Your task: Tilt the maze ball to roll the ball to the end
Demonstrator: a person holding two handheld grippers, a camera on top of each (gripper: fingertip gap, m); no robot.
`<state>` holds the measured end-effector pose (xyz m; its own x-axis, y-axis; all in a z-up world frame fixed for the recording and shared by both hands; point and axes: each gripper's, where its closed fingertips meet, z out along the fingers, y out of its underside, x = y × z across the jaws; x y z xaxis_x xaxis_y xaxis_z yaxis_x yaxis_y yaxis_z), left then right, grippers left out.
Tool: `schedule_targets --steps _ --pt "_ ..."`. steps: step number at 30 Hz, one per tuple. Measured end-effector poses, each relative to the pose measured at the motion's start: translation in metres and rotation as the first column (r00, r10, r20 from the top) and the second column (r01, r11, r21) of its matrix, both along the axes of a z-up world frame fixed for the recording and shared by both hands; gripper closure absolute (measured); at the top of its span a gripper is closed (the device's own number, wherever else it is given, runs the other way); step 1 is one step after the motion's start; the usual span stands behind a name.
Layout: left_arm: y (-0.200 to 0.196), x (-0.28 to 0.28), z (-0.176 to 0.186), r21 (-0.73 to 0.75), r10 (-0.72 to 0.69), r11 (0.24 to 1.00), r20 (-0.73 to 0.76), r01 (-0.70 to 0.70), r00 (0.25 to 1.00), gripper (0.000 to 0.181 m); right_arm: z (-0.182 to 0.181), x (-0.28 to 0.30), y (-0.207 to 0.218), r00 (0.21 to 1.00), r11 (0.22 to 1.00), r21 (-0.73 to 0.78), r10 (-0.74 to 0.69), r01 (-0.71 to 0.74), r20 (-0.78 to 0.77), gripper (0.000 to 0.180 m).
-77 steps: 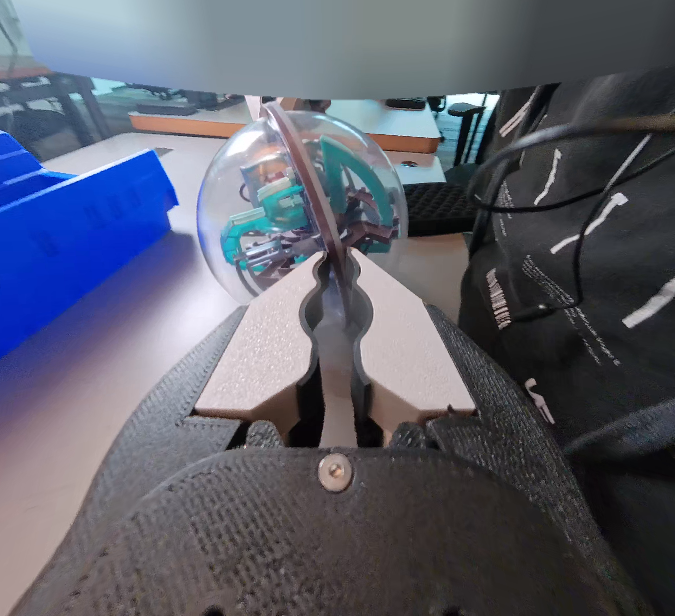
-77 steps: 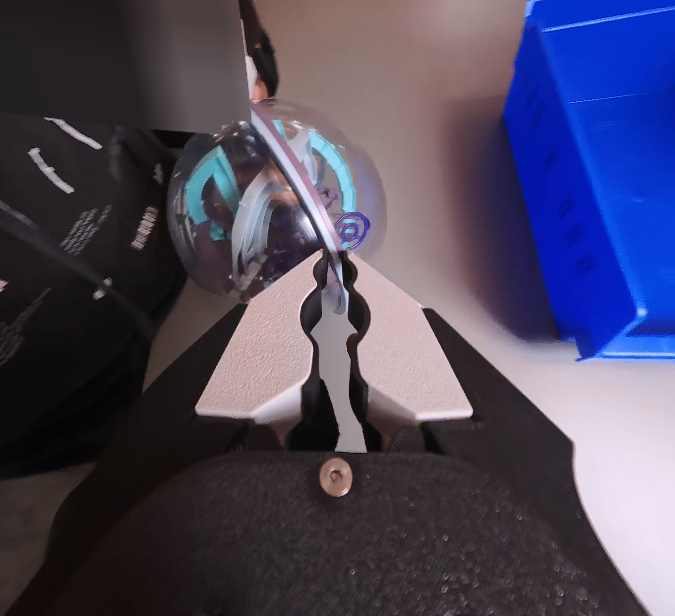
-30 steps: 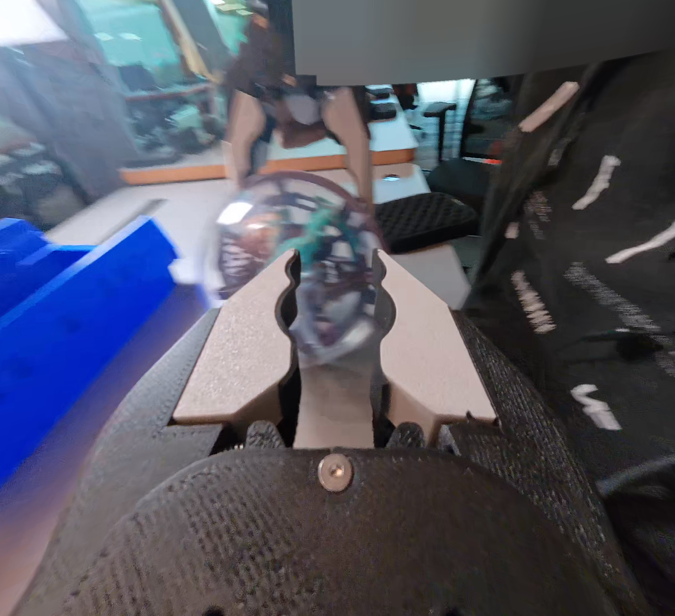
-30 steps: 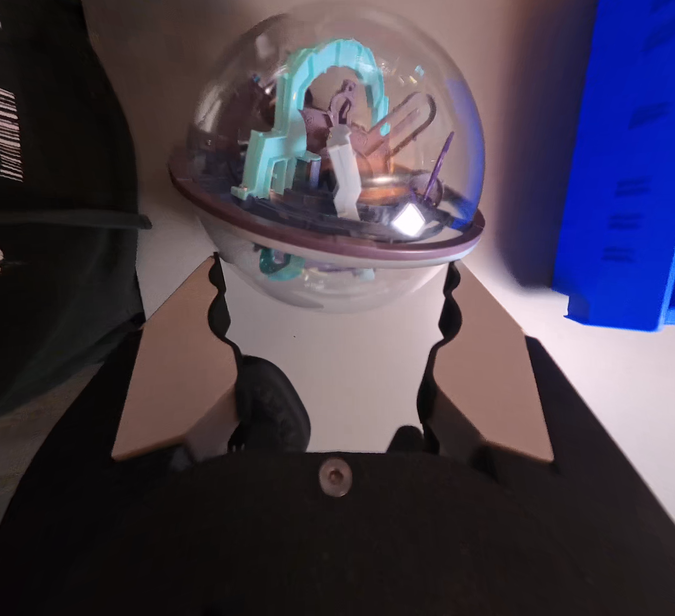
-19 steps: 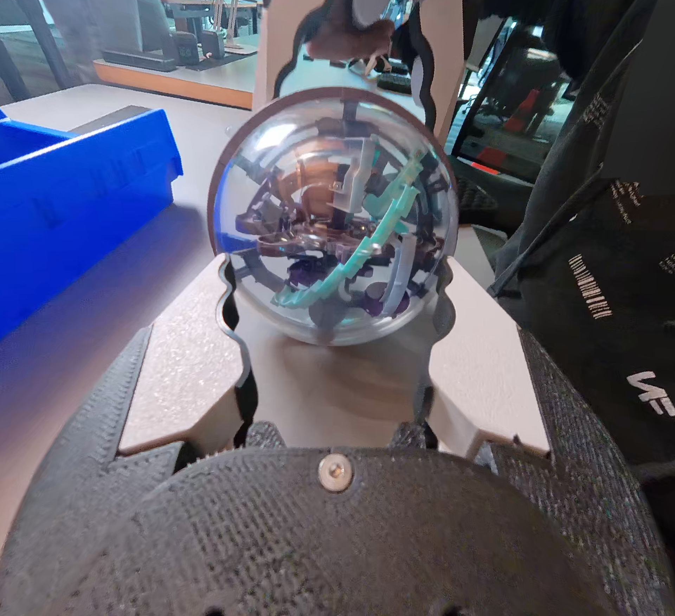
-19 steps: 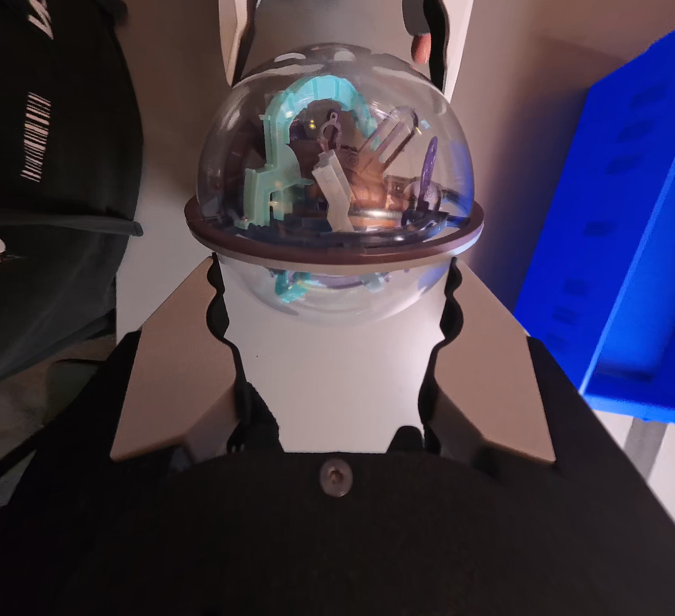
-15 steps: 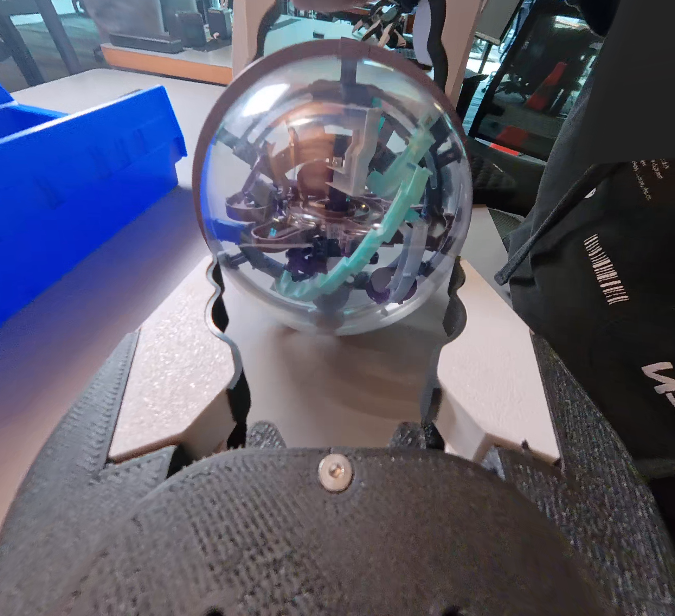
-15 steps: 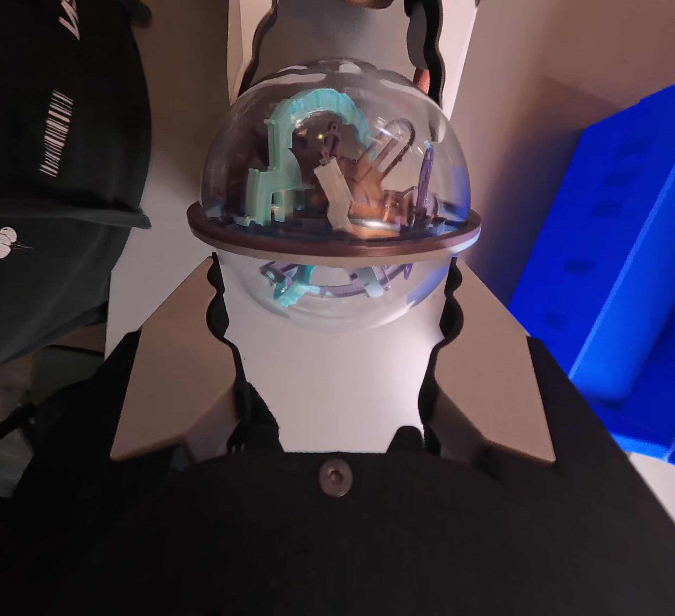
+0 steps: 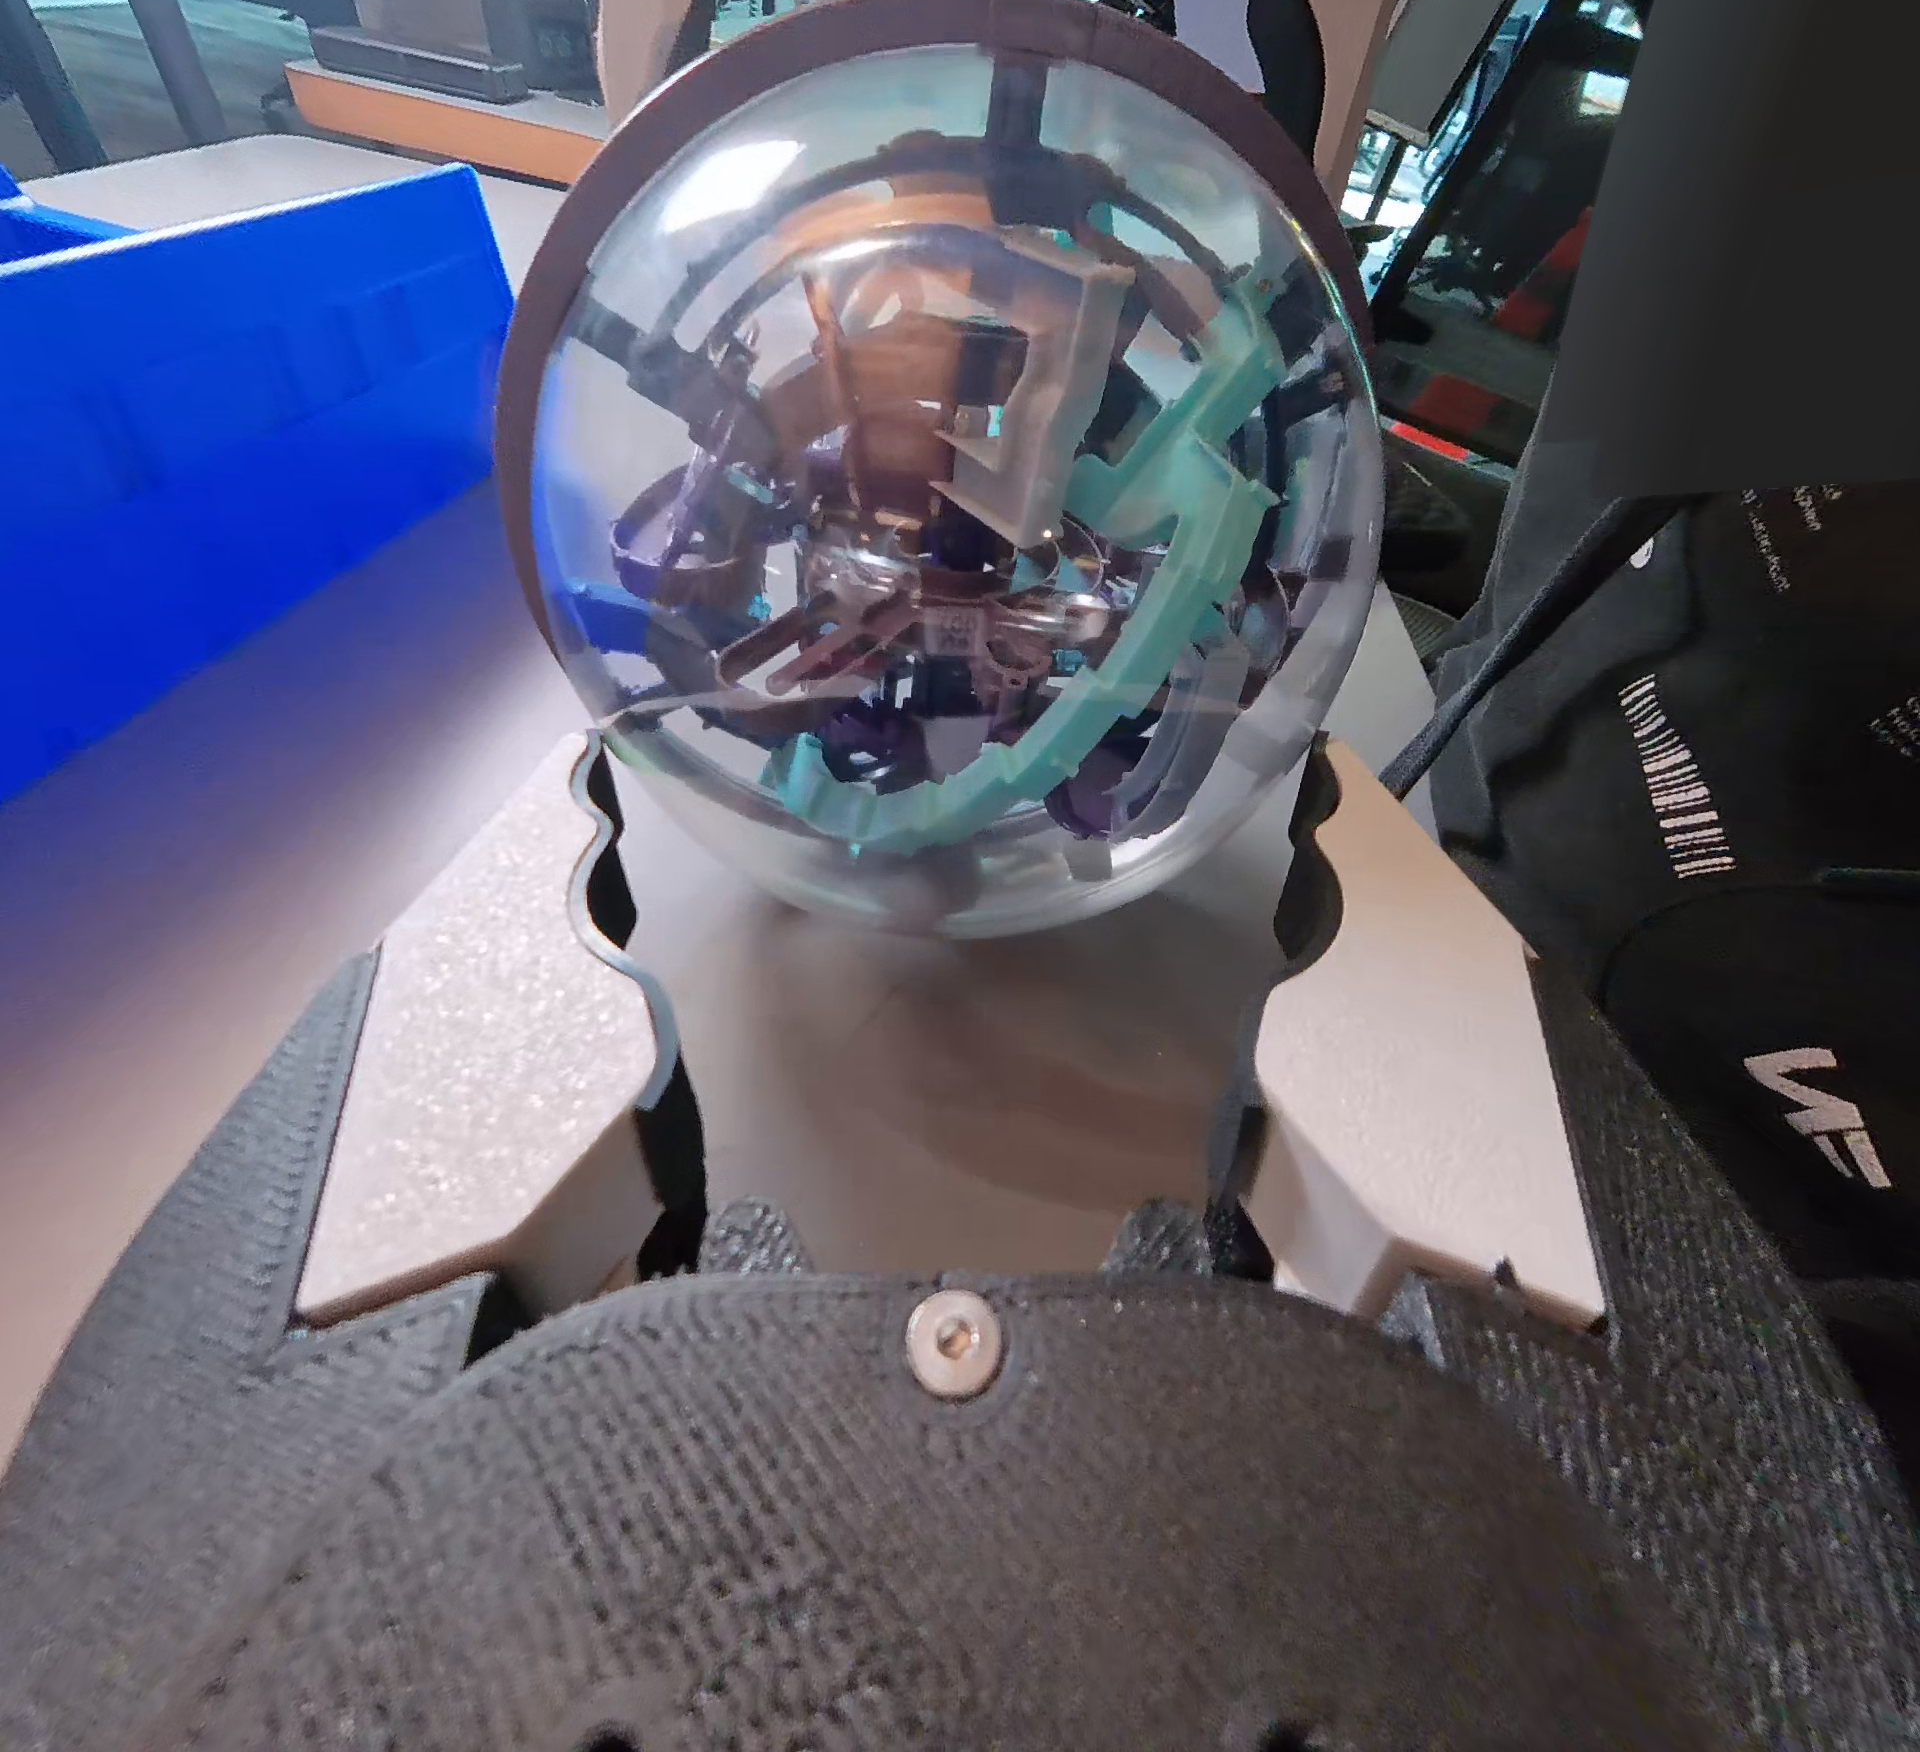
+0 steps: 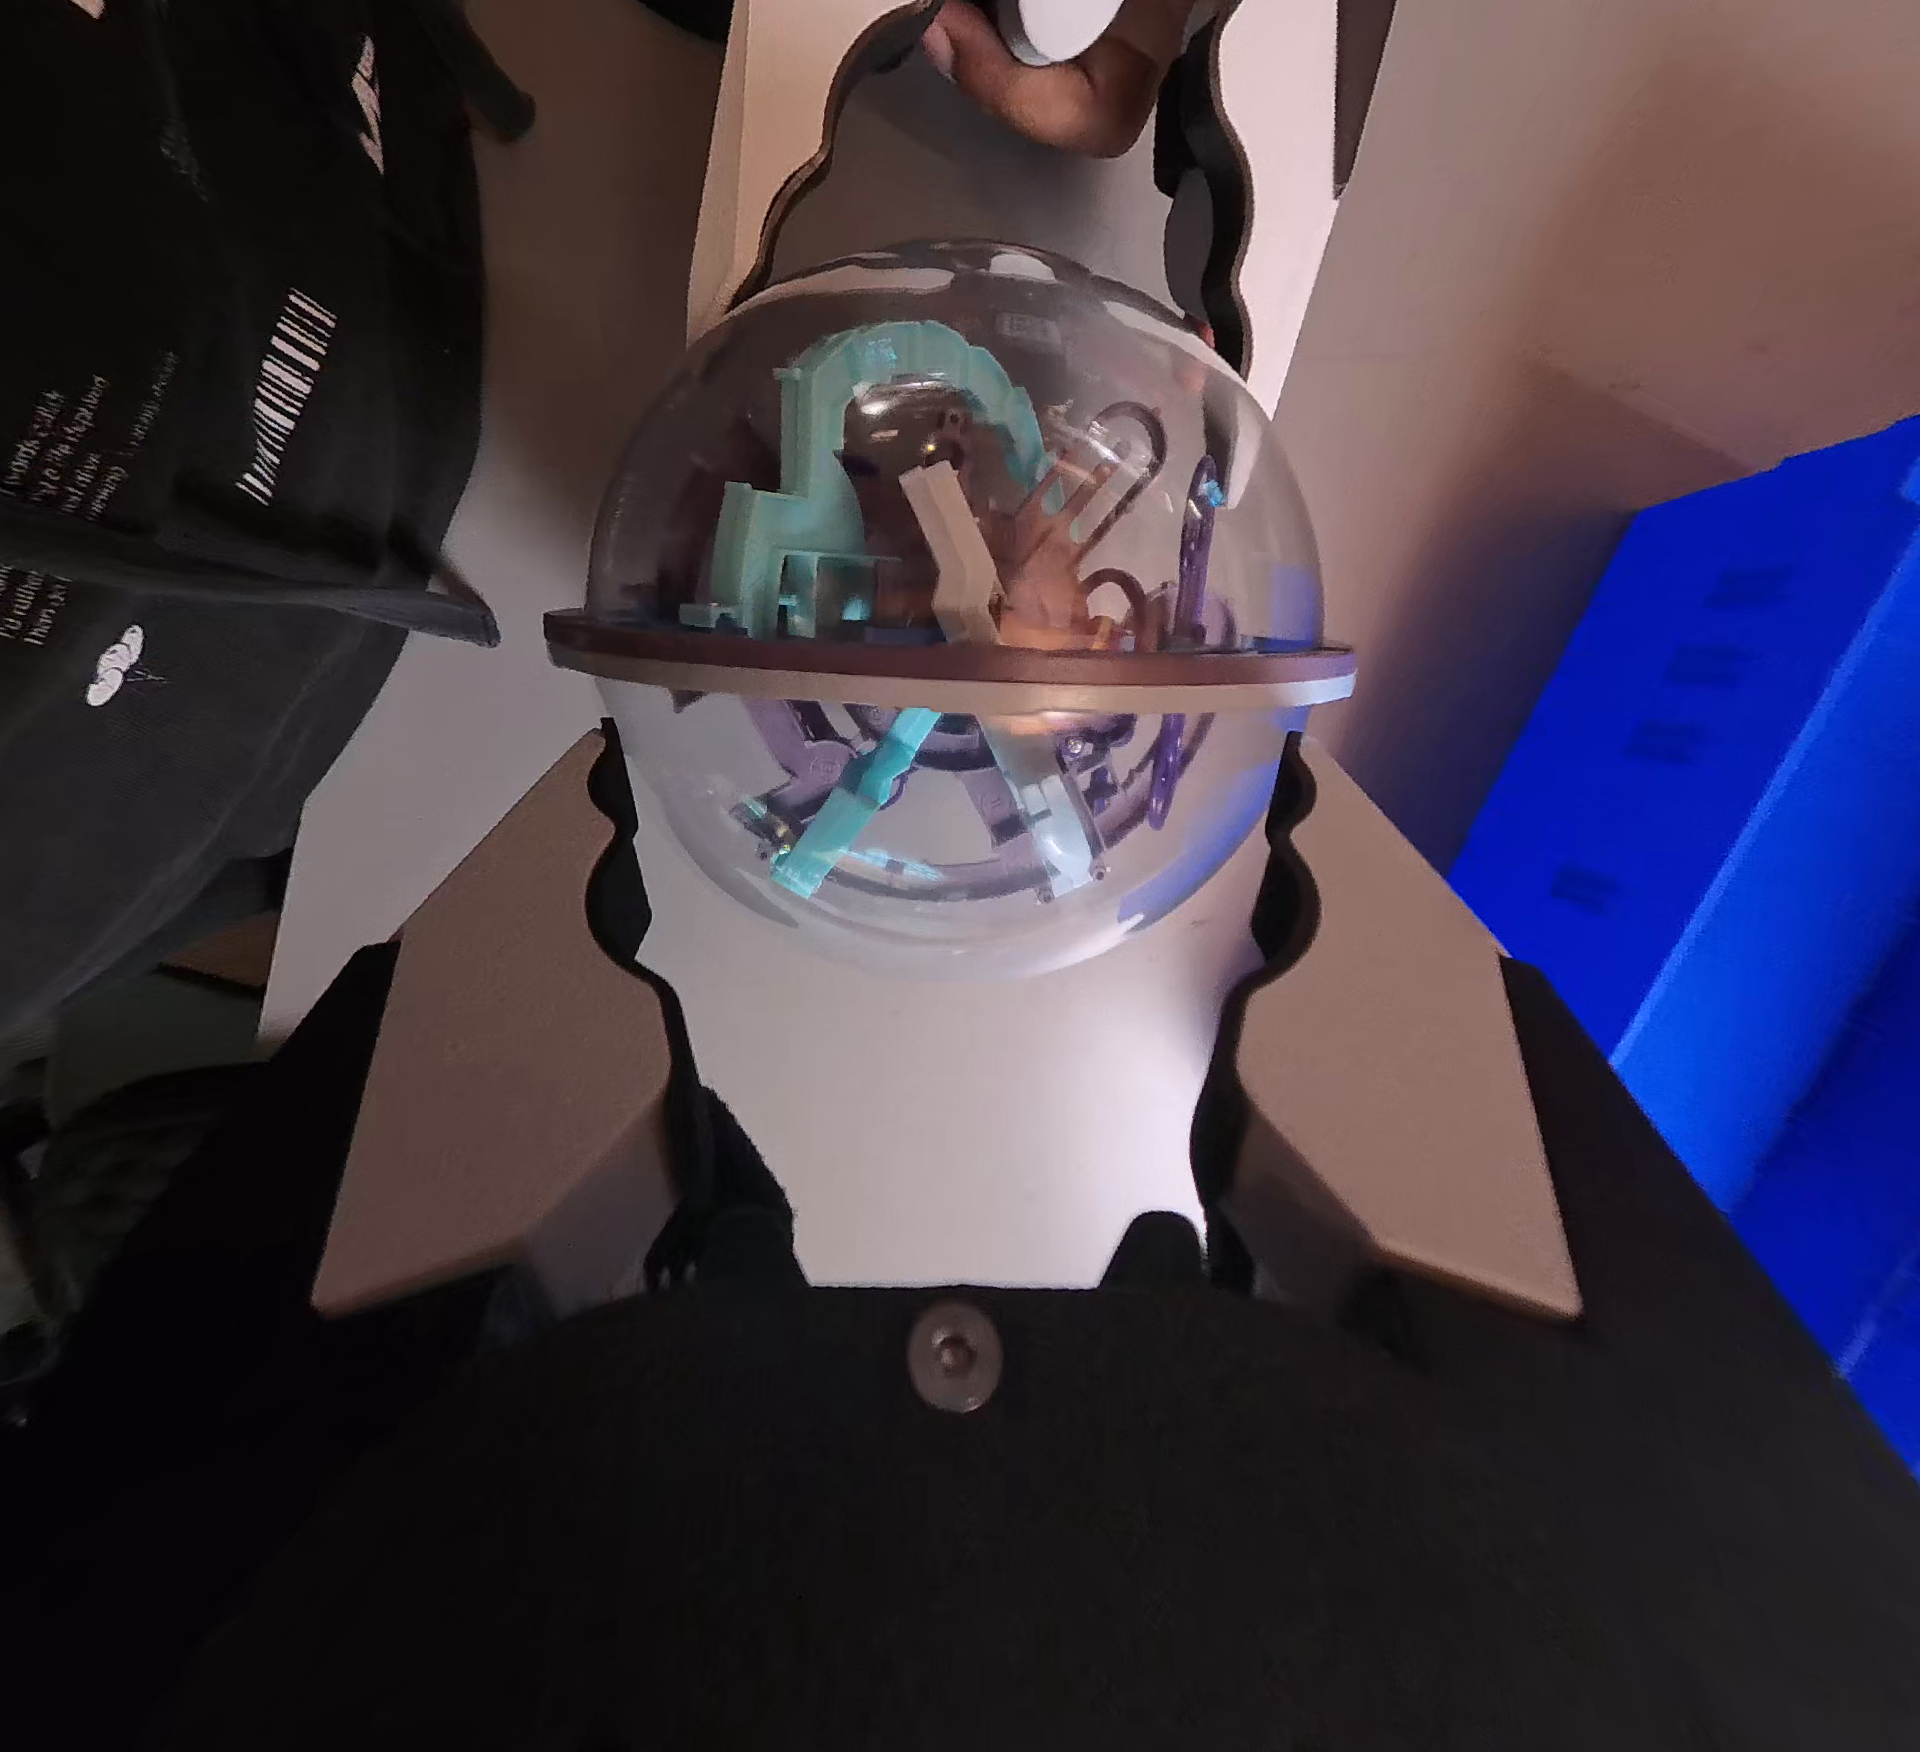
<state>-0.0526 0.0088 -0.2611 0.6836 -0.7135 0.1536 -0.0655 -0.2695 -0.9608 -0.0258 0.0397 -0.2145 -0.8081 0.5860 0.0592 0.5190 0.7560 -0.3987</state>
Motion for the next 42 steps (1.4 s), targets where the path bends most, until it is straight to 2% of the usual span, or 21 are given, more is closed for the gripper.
schedule_targets --steps 9,14,19,32,42 --pt "-0.004 0.011 0.003 0.096 -0.011 0.995 -0.087 0.019 0.996 0.054 -0.001 0.017 -0.008 0.988 1.0 0.021 -0.019 0.023 -0.153 0.059" --pt "-0.006 0.015 0.0 0.138 -0.015 0.99 -0.128 0.033 0.992 0.054 0.001 0.021 -0.015 0.982 0.999 0.044 -0.002 0.01 -0.187 0.059" --pt "-0.006 0.017 -0.01 0.119 -0.019 0.992 -0.185 0.042 0.983 0.054 0.002 0.018 -0.023 0.984 0.999 0.051 0.025 -0.017 -0.174 0.059" --pt "-0.006 0.01 -0.018 0.038 -0.011 0.999 -0.161 0.017 0.987 0.056 0.002 0.004 -0.023 0.998 0.997 0.067 0.047 -0.044 -0.044 0.059" --pt "-0.007 0.006 -0.019 0.016 -0.003 1.0 -0.147 0.006 0.989 0.057 0.001 -0.001 -0.022 0.998 0.995 0.08 0.059 -0.058 -0.019 0.059"
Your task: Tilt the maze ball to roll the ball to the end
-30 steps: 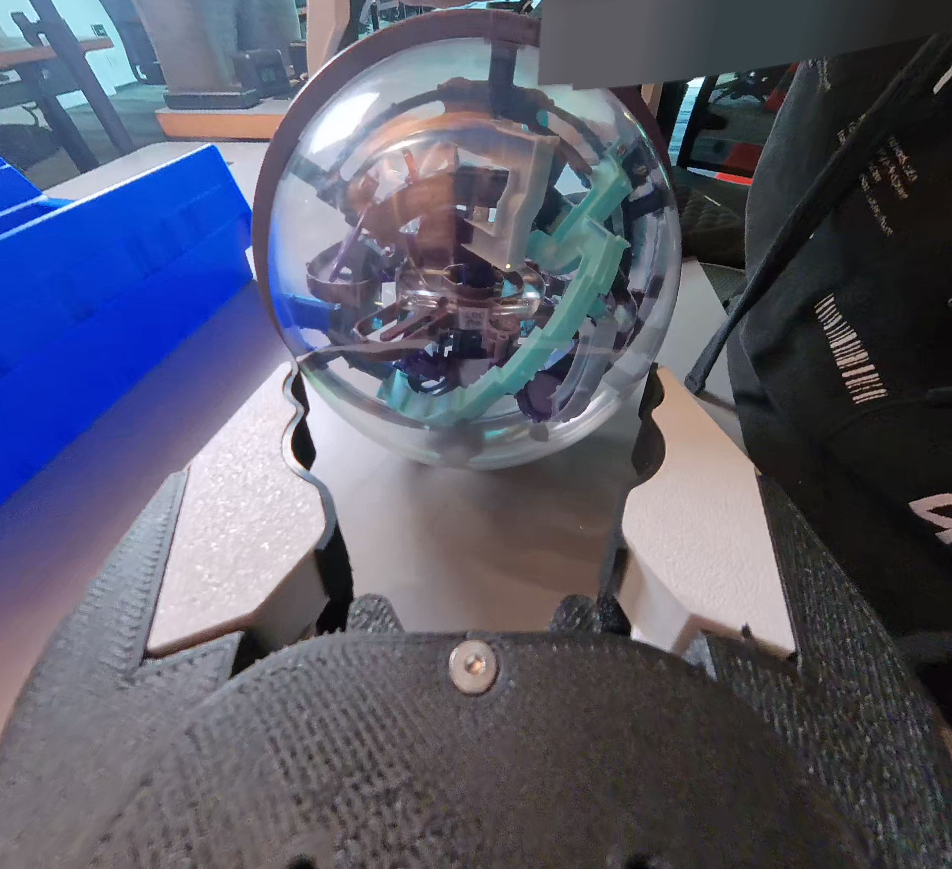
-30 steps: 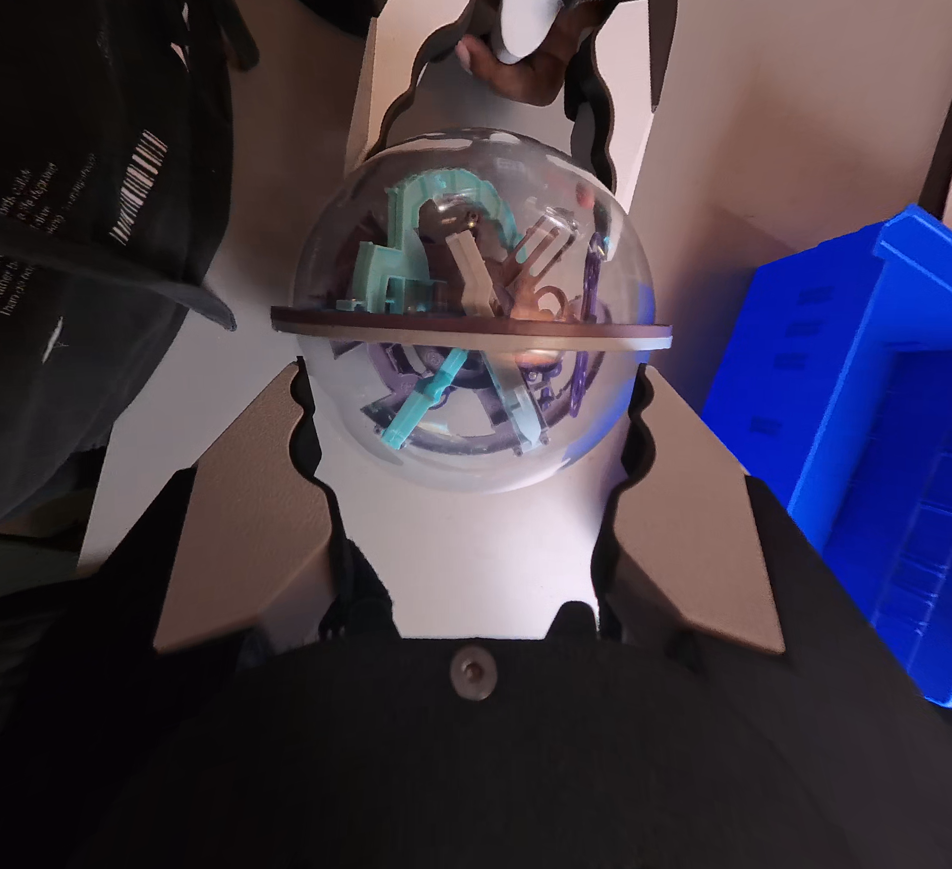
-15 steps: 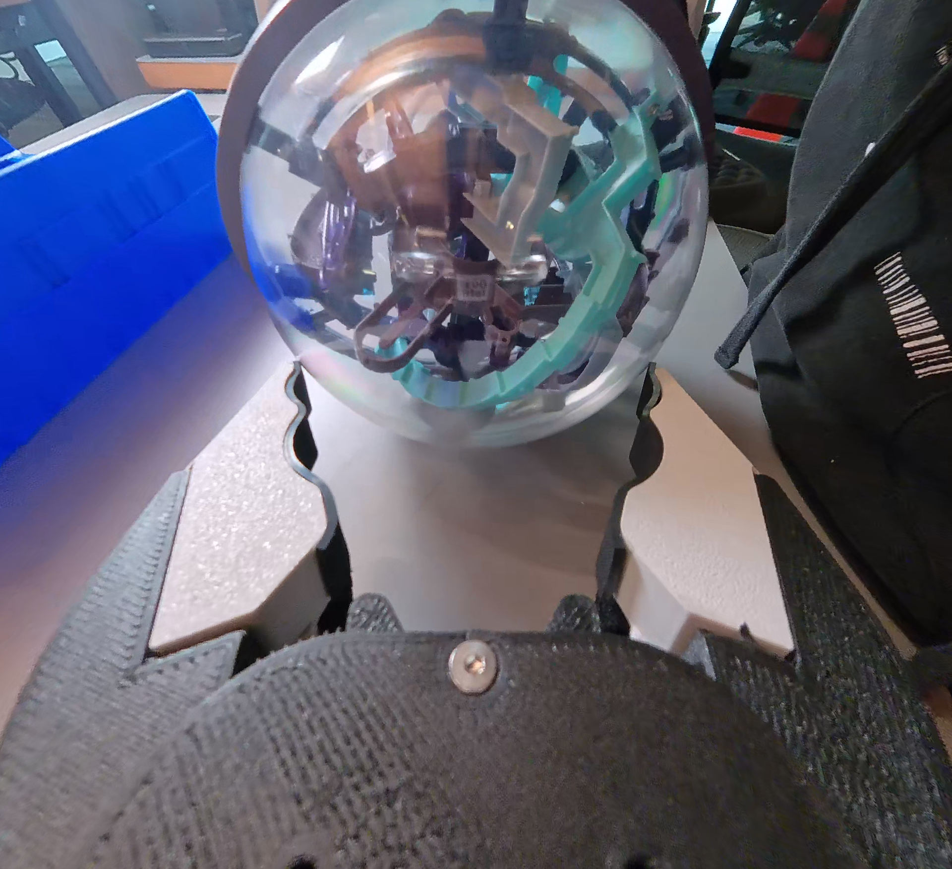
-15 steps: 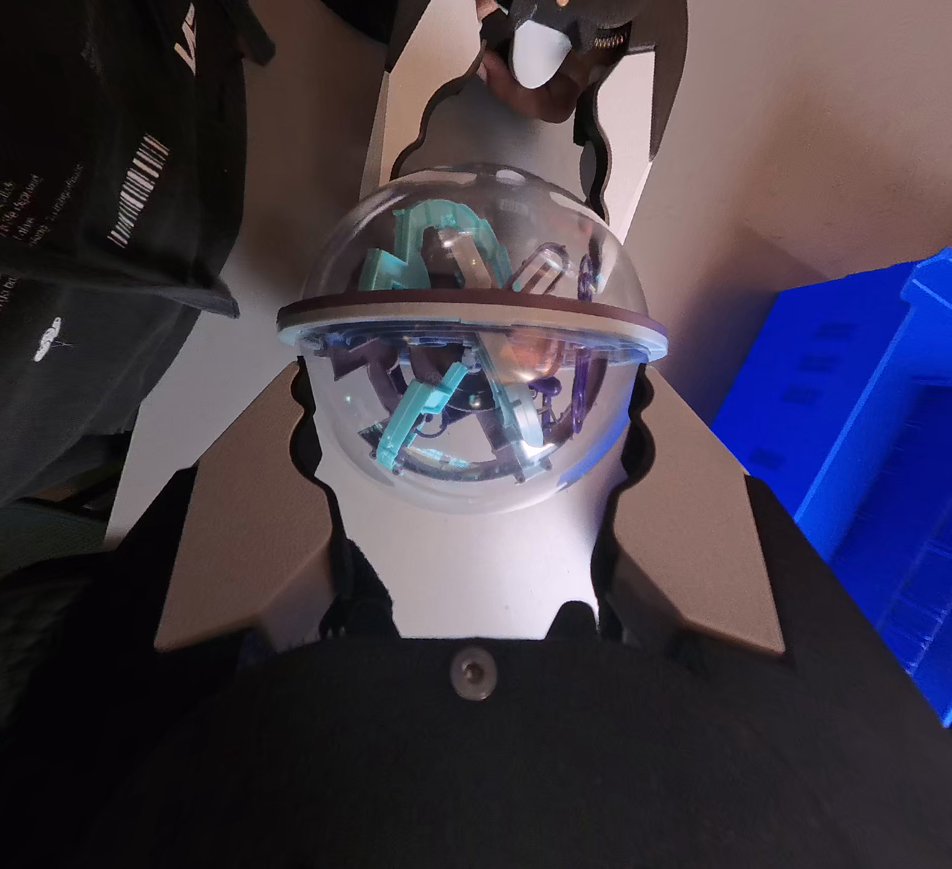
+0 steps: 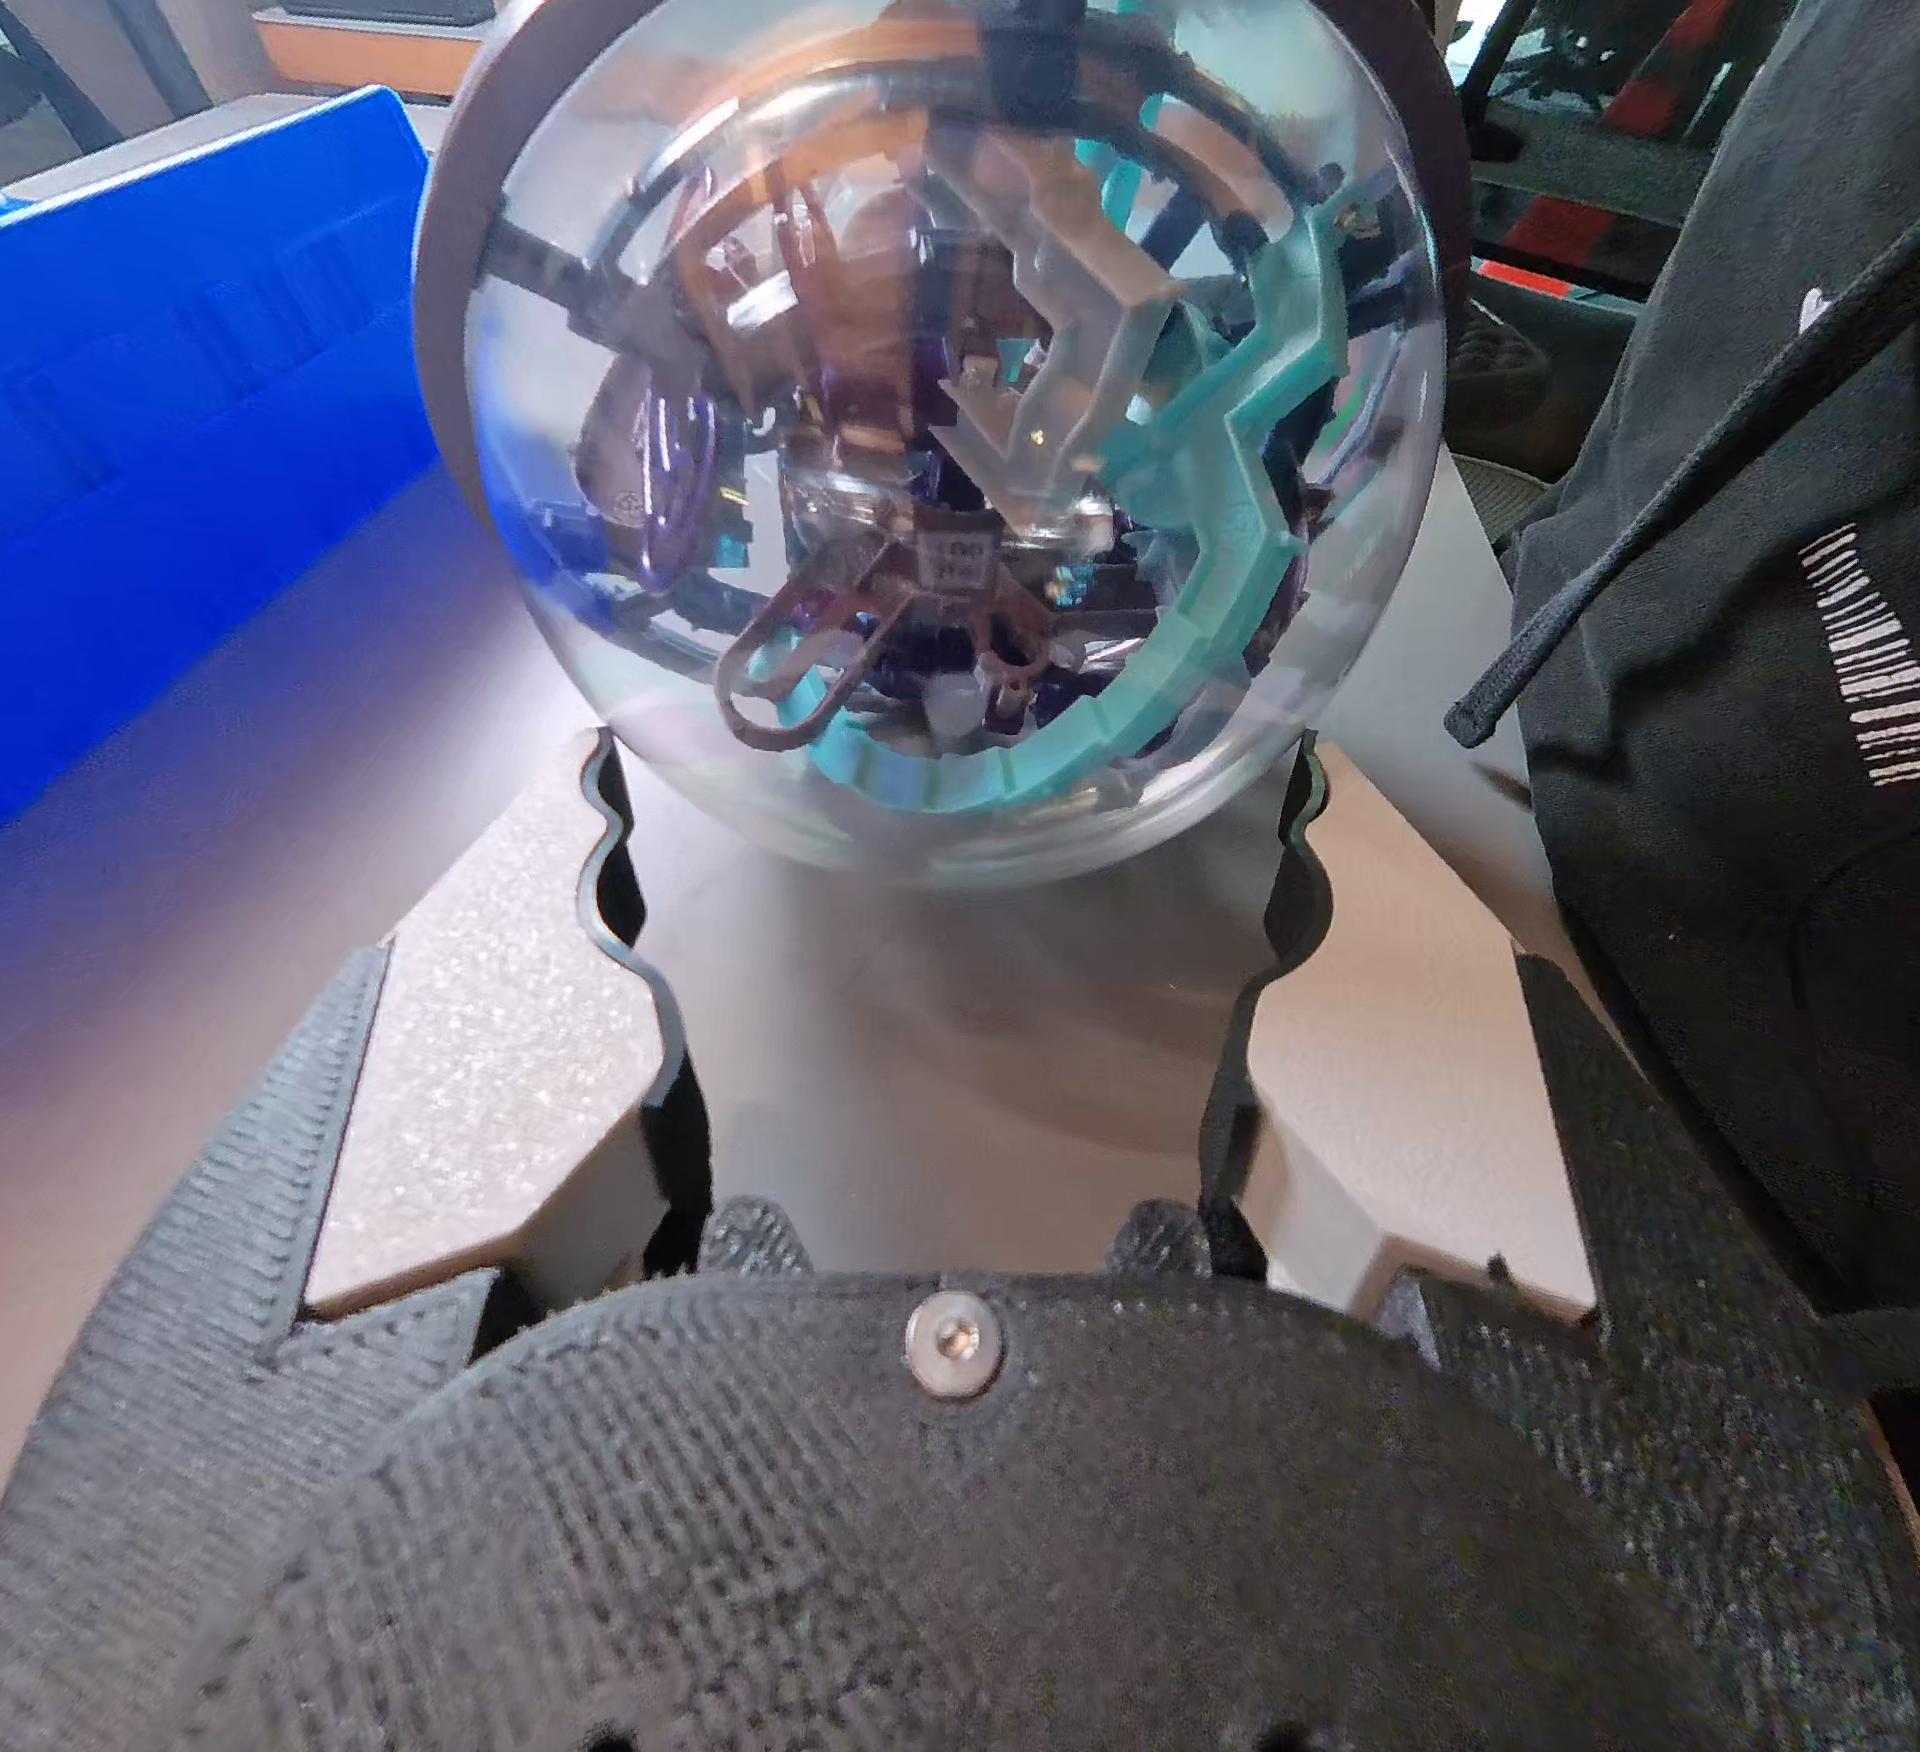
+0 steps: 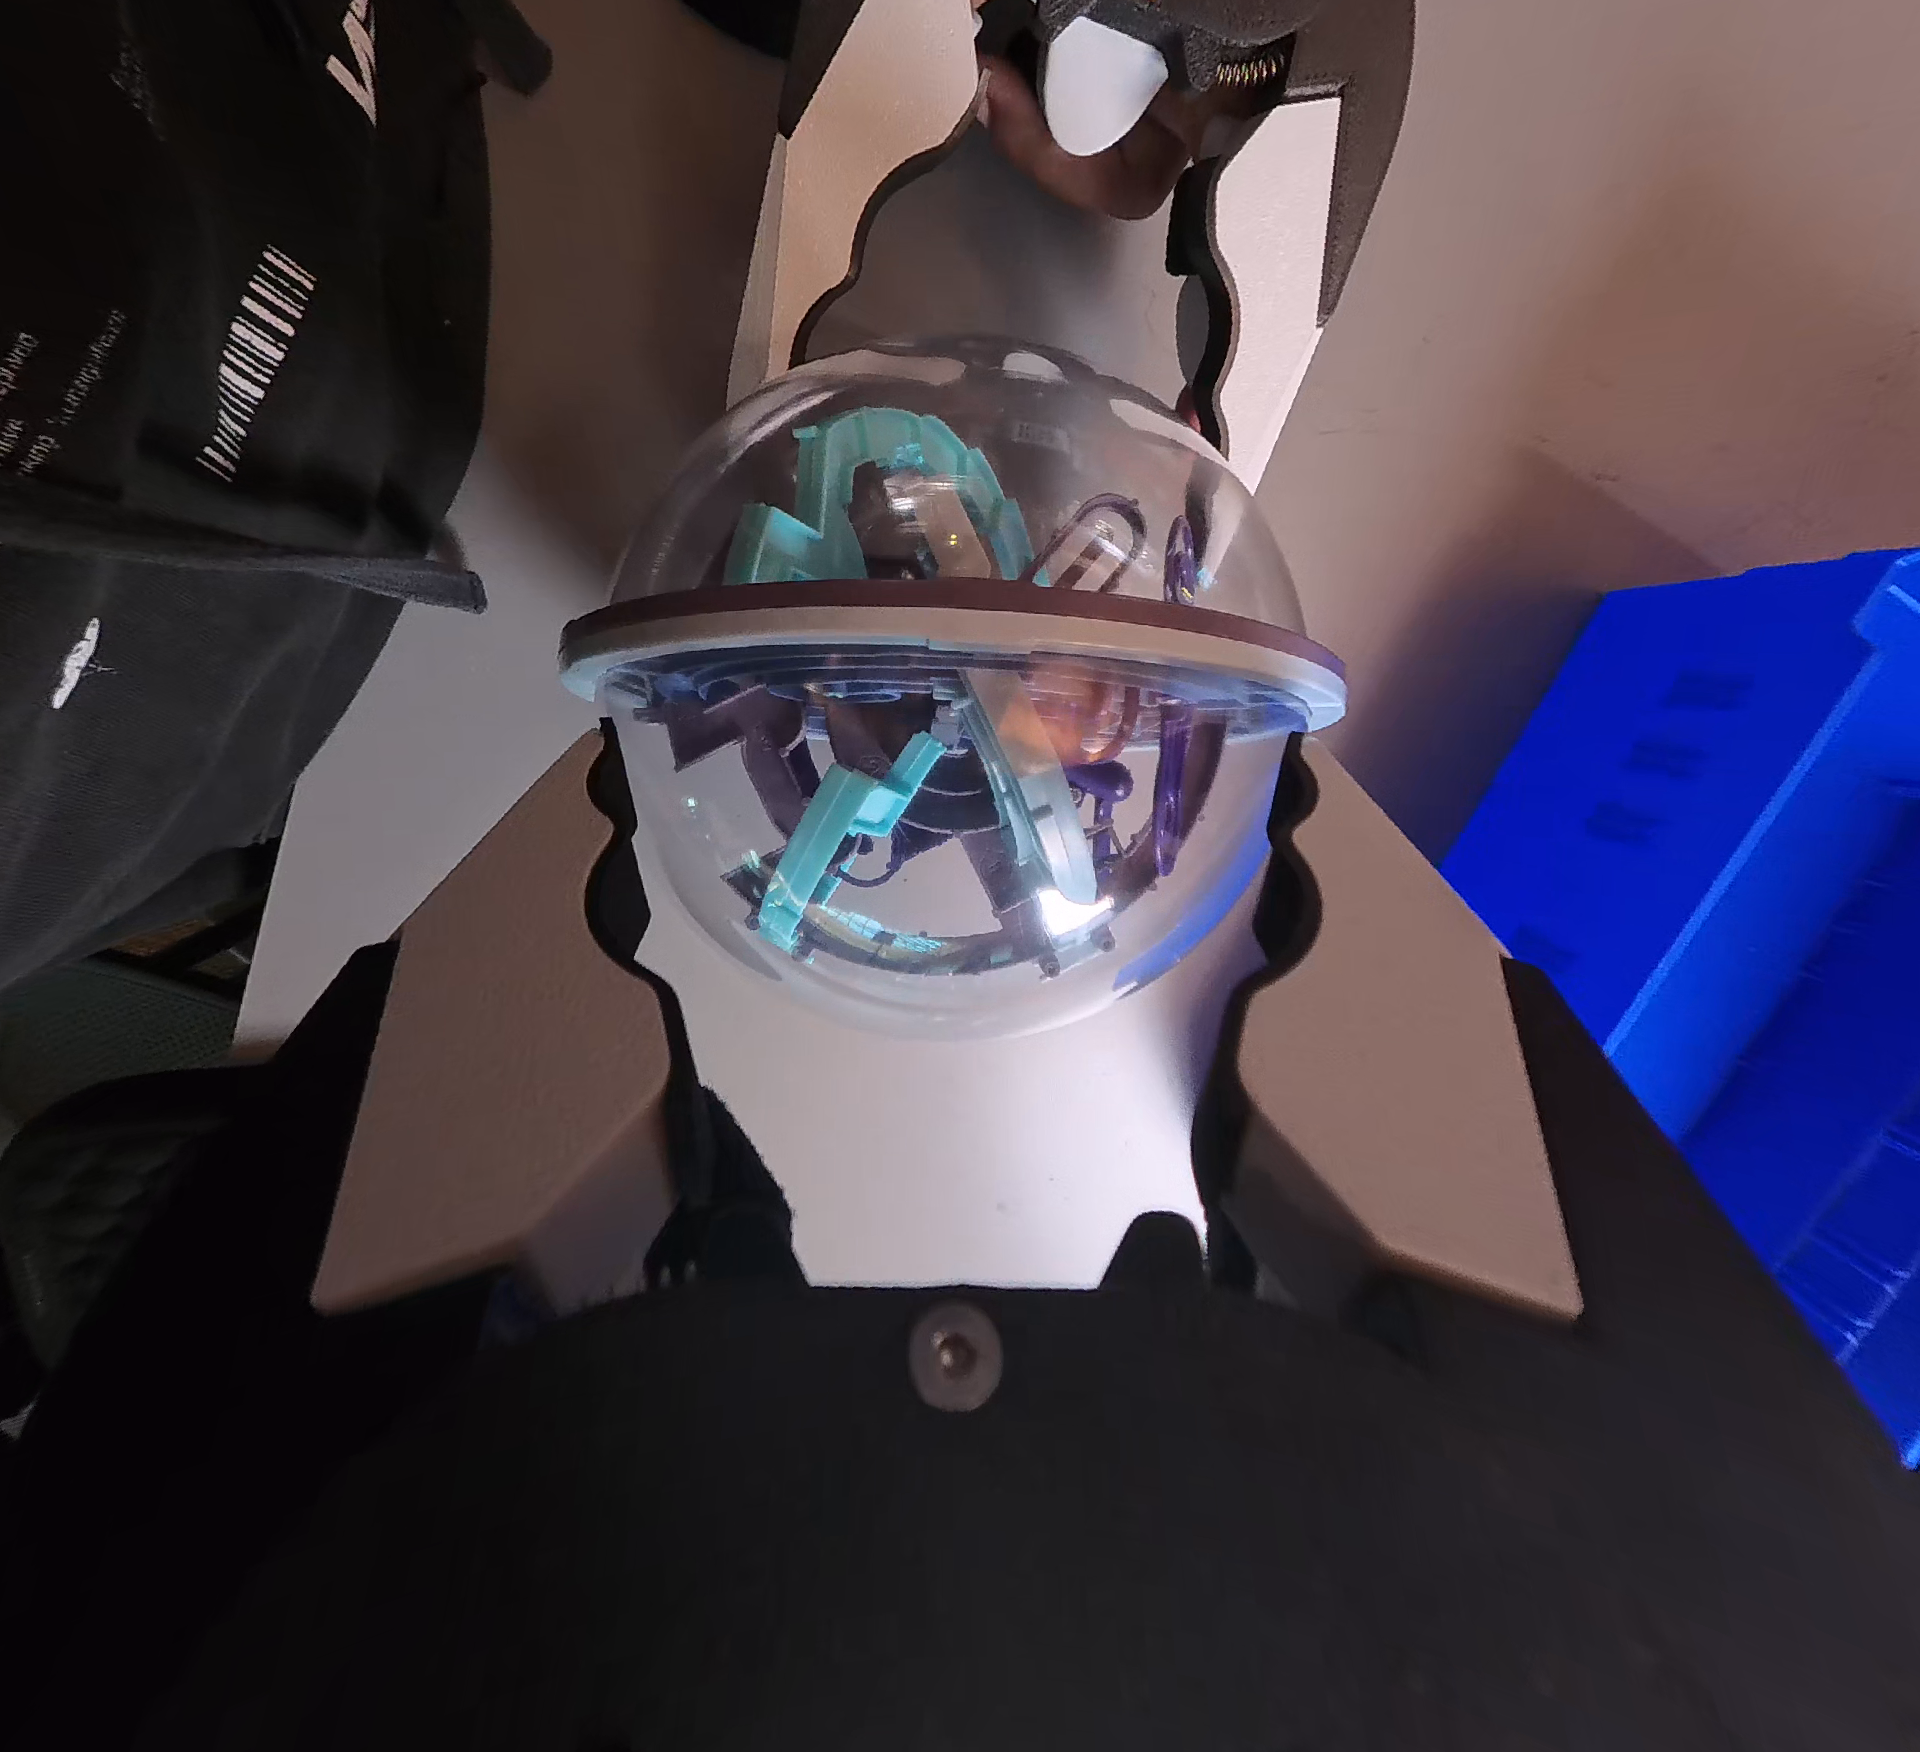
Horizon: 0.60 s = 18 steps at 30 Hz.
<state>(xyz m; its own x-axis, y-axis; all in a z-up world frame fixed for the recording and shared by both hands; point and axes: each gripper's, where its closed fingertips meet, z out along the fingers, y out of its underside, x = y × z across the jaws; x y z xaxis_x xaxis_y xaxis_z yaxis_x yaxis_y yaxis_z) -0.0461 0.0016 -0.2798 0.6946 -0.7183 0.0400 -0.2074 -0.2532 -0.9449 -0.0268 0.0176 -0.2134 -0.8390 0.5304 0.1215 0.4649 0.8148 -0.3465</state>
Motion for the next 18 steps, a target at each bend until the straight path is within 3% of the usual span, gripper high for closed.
schedule_targets --steps 18 --pt "0.003 -0.007 0.001 -0.071 0.026 0.997 0.088 -0.02 0.996 0.062 0.009 -0.011 0.007 0.998 0.996 -0.063 -0.058 0.056 -0.029 0.071"
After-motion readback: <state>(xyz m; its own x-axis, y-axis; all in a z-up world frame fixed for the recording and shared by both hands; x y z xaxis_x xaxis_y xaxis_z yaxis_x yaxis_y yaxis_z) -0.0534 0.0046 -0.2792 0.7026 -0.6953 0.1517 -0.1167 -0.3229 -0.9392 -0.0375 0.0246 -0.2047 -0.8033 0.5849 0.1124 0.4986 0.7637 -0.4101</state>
